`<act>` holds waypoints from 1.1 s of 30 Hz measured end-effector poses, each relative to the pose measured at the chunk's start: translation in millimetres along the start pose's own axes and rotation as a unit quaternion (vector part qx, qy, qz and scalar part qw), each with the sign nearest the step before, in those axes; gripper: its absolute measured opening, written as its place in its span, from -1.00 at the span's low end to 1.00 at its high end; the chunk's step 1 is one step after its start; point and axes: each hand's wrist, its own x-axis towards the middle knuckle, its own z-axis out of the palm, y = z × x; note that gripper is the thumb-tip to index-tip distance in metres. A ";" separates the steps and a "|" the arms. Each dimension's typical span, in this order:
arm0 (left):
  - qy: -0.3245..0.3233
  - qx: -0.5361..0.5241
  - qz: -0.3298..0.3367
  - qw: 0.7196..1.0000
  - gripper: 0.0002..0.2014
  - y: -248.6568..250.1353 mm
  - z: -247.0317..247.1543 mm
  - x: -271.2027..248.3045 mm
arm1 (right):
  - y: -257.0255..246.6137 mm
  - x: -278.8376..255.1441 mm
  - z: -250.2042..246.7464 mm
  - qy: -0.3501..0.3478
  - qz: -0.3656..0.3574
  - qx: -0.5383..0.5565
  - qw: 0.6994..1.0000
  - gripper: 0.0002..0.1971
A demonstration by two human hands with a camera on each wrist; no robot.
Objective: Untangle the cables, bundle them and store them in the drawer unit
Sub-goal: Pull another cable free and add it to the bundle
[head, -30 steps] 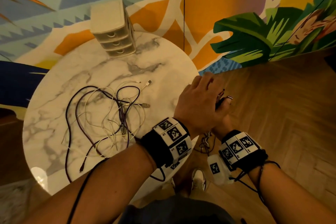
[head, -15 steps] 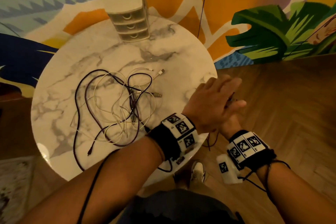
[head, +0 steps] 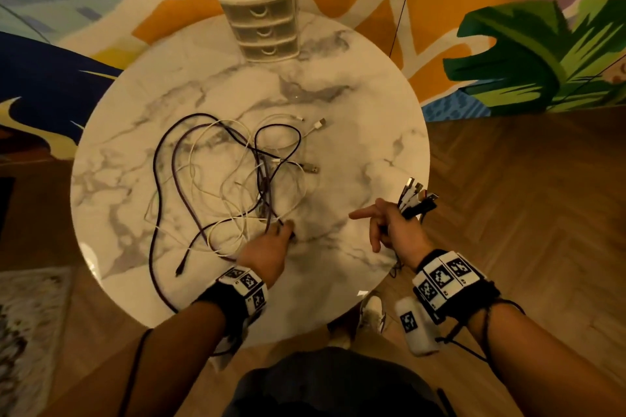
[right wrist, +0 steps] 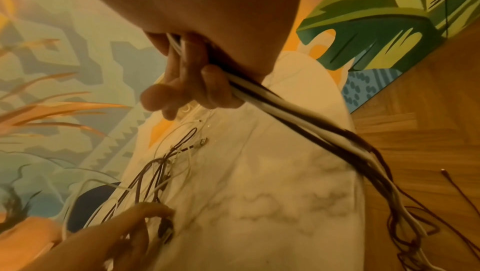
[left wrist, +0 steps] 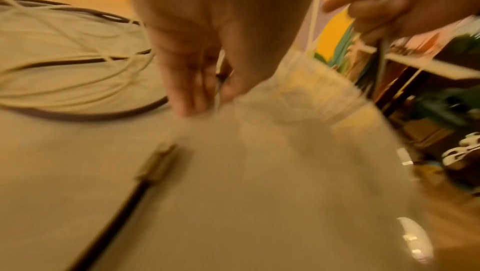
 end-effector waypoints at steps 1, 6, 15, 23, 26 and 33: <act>0.024 0.002 -0.004 1.000 -0.45 -5.6 0.2 3.4 | 0.9 0.6 1.0 0.001 -0.003 -0.007 1.000 -0.44; 0.137 -0.055 0.040 0.988 -0.73 -16.0 -11.9 13.9 | 4.2 -2.3 5.1 0.006 -0.019 -0.033 0.999 -0.44; 0.327 -0.356 0.163 0.860 -0.90 46.1 -110.6 -20.6 | -33.0 -8.1 42.2 -0.020 -0.122 -0.094 0.988 -0.69; 0.330 -0.373 0.208 0.842 -0.88 53.6 -117.8 -34.8 | -59.1 -15.1 72.4 -0.015 -0.104 -0.089 0.990 -0.53; 0.334 -0.342 0.223 0.850 -0.86 52.3 -117.0 -36.8 | -64.9 -21.9 76.3 0.012 -0.108 -0.057 0.992 -0.53; 0.183 -0.527 0.169 0.813 -0.86 41.3 -88.5 -40.6 | -64.5 -15.8 65.1 0.126 -0.152 -0.091 0.976 -0.43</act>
